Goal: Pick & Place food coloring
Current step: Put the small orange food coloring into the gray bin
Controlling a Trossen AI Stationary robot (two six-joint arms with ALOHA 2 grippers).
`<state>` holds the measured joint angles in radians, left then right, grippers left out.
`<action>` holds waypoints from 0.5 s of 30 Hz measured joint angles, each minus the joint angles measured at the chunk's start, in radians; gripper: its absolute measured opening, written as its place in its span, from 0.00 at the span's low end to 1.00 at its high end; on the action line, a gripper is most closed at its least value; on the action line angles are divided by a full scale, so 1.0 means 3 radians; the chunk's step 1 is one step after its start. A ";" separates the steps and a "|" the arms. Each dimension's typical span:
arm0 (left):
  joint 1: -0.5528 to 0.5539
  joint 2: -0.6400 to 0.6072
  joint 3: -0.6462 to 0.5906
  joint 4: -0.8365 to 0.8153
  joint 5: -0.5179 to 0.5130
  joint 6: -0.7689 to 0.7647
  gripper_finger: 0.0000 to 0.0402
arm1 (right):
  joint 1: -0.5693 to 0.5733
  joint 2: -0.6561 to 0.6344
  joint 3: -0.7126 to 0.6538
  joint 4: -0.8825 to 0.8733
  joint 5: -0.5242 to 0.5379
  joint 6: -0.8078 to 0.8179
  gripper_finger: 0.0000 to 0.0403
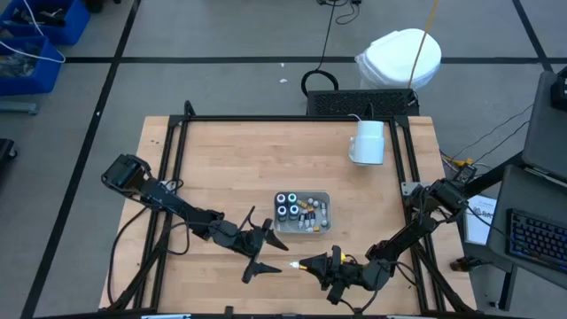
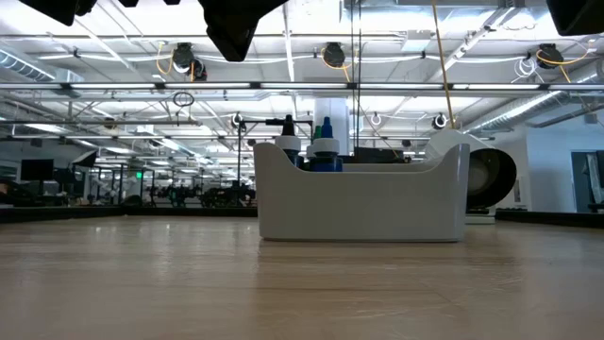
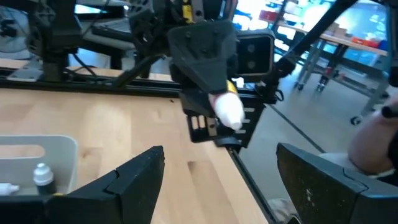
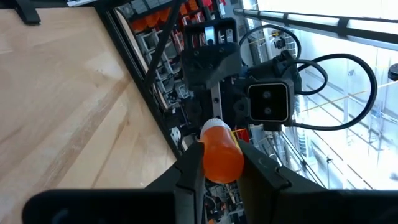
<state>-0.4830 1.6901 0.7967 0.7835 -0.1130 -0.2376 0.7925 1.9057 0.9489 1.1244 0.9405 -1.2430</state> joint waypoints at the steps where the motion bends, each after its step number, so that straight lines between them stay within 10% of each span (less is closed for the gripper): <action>1: 0.0004 0.0000 0.0000 0.0008 -0.0027 -0.0003 0.78 | 0.0000 0.0000 0.0000 0.0000 0.0000 -0.0001 0.16; 15: 0.0007 0.0000 0.0000 -0.0059 -0.0331 -0.0179 0.78 | -0.0046 0.0000 0.0000 0.0000 -0.0011 0.0011 0.17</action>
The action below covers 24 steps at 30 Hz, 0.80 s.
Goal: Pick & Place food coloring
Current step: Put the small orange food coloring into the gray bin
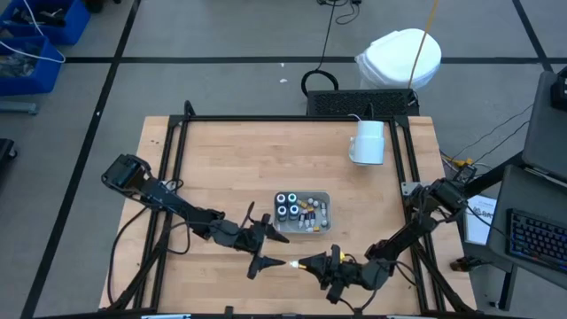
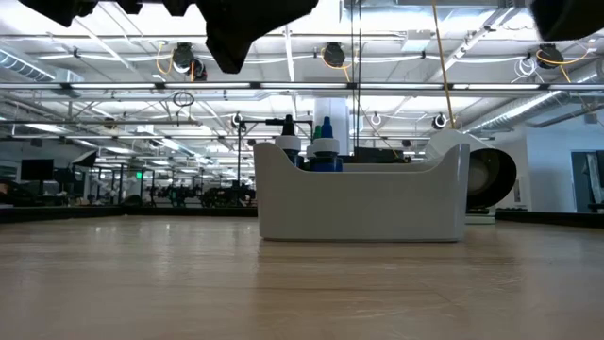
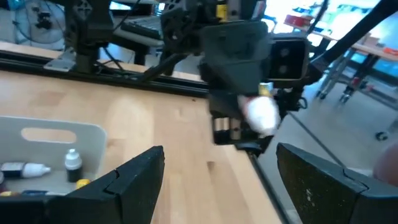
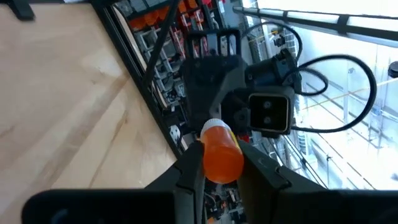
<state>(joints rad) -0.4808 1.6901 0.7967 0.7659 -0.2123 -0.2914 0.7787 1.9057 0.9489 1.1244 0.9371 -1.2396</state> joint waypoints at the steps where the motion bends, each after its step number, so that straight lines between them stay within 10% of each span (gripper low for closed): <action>1: -0.0002 0.0000 0.0006 0.0001 0.0028 -0.0026 0.78 | -0.0010 0.0000 0.0000 0.0000 0.0000 -0.0001 0.17; 24: -0.0053 0.0309 0.0833 -0.0696 0.0296 0.0082 0.77 | -0.0067 0.0000 0.0000 -0.0037 -0.0081 0.0169 0.17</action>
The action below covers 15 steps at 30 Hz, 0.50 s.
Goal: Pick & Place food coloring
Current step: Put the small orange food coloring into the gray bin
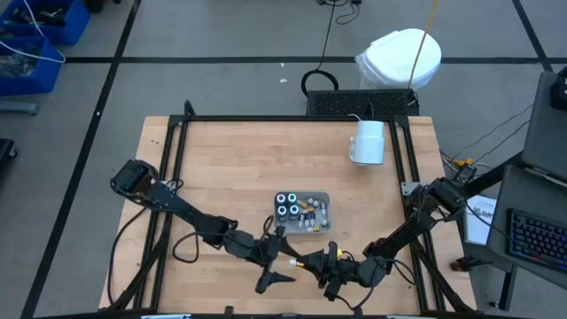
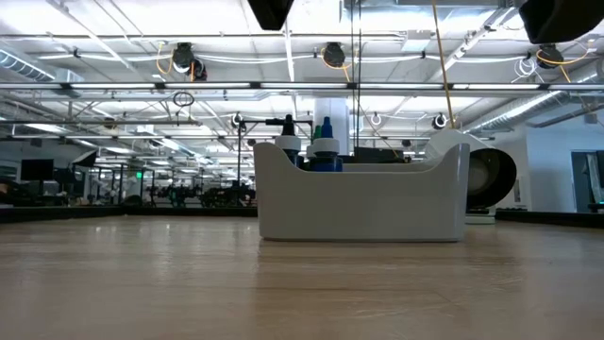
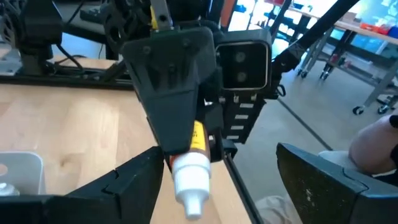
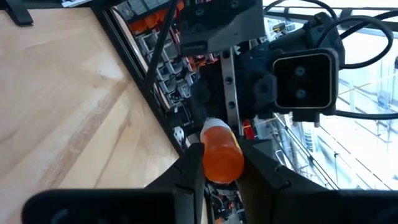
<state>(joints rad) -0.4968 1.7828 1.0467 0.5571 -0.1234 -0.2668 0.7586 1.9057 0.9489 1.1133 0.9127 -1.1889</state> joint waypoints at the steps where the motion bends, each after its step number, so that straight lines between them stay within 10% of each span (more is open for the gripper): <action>1: 0.0003 -0.0001 0.0006 -0.0014 0.0001 0.0002 0.77 | 0.0000 0.0000 0.0000 0.0000 0.0004 0.0000 0.16; 15: 0.0008 -0.0008 0.0011 -0.0047 -0.0026 0.0026 0.36 | 0.0003 0.0000 0.0000 0.0021 -0.0031 0.0036 0.16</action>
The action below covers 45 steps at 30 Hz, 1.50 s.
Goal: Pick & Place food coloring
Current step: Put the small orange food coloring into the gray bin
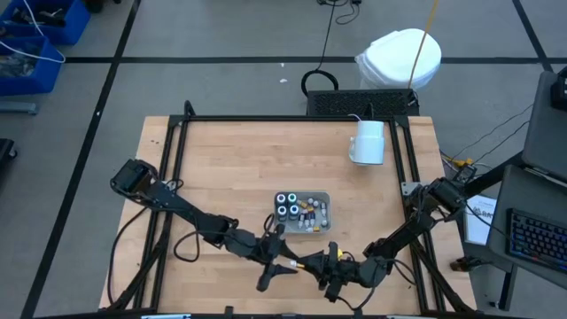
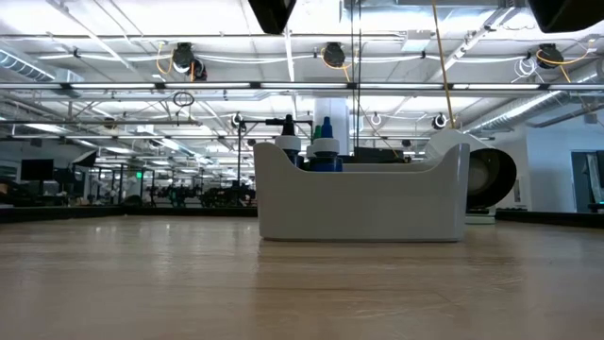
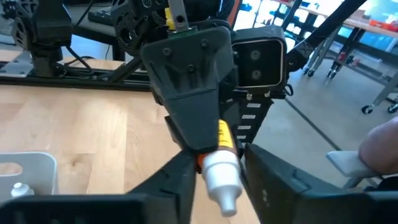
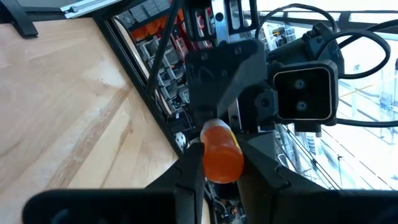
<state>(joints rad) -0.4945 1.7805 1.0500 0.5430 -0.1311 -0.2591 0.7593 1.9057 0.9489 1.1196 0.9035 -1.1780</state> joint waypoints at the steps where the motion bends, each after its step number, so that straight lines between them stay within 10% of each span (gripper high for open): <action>1: 0.0002 0.0000 0.0000 -0.0010 -0.0001 0.0024 0.33 | 0.0000 0.0000 0.0000 -0.0002 -0.0002 0.0008 0.16; 7: 0.0001 0.0000 0.0000 -0.0054 -0.0004 0.0157 0.19 | 0.0000 0.0000 0.0000 -0.0012 0.0013 0.0011 0.17; 27: 0.0073 -0.0191 -0.0004 -0.0300 -0.0043 0.0316 0.19 | 0.0017 0.0000 0.0009 0.0046 0.0311 0.0020 0.18; 39: 0.0127 -0.0297 0.0001 -0.0565 -0.0063 0.0276 0.19 | 0.0053 0.0002 -0.0005 0.0189 0.0682 -0.0035 0.36; 45: 0.0182 -0.0315 0.0563 -0.2088 -0.0227 0.0215 0.19 | 0.0139 -0.0098 -0.0094 0.0212 0.1384 -0.0166 0.43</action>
<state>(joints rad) -0.4400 1.6859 1.2189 -0.0835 -0.1992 -0.1946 0.8011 1.8762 0.9206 1.1831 1.3188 -1.2279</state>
